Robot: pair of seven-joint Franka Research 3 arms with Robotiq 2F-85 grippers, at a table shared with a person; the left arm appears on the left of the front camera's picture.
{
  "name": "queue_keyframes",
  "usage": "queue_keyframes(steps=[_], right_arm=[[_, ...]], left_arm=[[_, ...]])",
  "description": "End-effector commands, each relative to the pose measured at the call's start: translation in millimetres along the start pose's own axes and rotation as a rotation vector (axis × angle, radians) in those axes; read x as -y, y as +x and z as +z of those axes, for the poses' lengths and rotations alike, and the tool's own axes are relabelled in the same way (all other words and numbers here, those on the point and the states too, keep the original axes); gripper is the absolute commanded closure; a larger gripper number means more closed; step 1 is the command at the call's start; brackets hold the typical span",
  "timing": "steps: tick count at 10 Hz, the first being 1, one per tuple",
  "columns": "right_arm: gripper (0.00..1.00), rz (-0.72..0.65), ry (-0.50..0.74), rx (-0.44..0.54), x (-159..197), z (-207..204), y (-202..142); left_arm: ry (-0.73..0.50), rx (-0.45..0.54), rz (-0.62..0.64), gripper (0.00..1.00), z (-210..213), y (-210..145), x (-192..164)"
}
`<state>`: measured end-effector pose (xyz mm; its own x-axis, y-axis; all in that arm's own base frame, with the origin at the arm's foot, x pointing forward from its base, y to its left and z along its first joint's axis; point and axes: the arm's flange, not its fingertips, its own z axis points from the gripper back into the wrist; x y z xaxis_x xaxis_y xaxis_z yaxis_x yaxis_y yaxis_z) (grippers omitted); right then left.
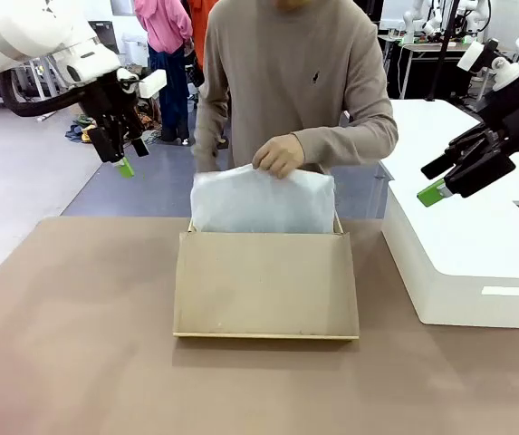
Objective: Pack the shoes into the box.
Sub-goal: Close the Shoes Box.
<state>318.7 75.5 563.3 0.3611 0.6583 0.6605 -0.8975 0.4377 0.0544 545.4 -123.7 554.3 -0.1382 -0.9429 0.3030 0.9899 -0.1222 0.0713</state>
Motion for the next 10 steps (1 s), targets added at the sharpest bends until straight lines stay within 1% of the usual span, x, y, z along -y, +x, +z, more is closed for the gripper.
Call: queue_keyframes(steps=[1,4,7,8,9,10], right_arm=[[0.00,0.010,0.018,0.026,0.1,-1.0,2.0],[0.00,0.010,0.018,0.026,0.1,-1.0,2.0],[0.00,0.010,0.018,0.026,0.1,-1.0,2.0],[0.00,0.010,0.018,0.026,0.1,-1.0,2.0],[0.00,0.010,0.018,0.026,0.1,-1.0,2.0],[0.00,0.010,0.018,0.026,0.1,-1.0,2.0]], left_arm=[[-0.012,0.061,-0.032,0.00,9.6,-19.7,-18.0],[0.049,0.132,0.080,0.00,8.8,-36.3,-29.3],[0.027,0.172,0.156,0.00,4.9,-43.0,-35.6],[-0.013,0.204,0.208,0.00,7.2,-46.9,-36.0],[0.029,0.145,0.116,0.00,3.1,-43.7,-32.1],[0.029,0.145,0.116,0.00,3.1,-43.7,-32.1]])
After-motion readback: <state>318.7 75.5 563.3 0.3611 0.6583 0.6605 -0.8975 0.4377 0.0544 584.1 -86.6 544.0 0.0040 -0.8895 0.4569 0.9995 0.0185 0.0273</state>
